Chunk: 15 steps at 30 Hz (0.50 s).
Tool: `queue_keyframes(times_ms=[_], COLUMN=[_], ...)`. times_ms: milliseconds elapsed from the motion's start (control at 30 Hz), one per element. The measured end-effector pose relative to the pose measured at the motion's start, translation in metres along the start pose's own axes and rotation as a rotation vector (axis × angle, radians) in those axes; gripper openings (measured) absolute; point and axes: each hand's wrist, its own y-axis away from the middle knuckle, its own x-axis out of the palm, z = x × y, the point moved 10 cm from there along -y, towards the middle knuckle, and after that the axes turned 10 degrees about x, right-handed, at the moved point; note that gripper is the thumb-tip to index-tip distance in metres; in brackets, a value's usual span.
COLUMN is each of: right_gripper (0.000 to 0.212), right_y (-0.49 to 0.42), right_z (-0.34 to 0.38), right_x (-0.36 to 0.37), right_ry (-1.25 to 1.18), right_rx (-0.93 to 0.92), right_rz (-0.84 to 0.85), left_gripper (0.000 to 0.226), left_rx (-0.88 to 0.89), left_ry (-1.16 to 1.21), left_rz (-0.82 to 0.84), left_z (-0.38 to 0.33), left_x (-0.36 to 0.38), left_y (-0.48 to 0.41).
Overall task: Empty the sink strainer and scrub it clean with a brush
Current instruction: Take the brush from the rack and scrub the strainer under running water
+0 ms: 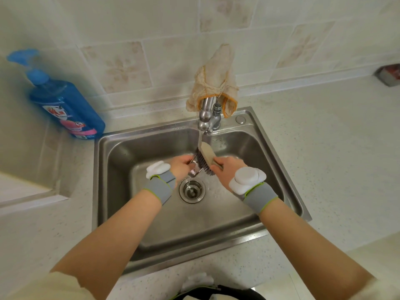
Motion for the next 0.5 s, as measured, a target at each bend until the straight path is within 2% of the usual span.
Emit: queue_keyframes(times_ms=[100,267,400,500], right_gripper=[0.037,0.038,0.040,0.041], right_y=[0.010,0.001,0.009,-0.005], right_z=[0.008,-0.007,0.007,-0.001], right_x=[0.008,0.004,0.009,0.001], right_ry=[-0.012,-0.068,-0.088,-0.082], right_rx=[-0.056,0.024,-0.048,0.022], right_rz=[0.003,0.001,0.004,-0.020], left_gripper=[0.028,0.036,0.038,0.023], left_rx=[0.039,0.031,-0.011,-0.041], left_ry=[-0.050,-0.114,-0.078,0.017], left_rz=[-0.003,0.009,0.019,0.029], left_z=[-0.006,-0.002,0.002,0.005], left_x=[-0.003,-0.007,-0.004,0.000], left_y=[0.000,-0.004,-0.003,-0.005])
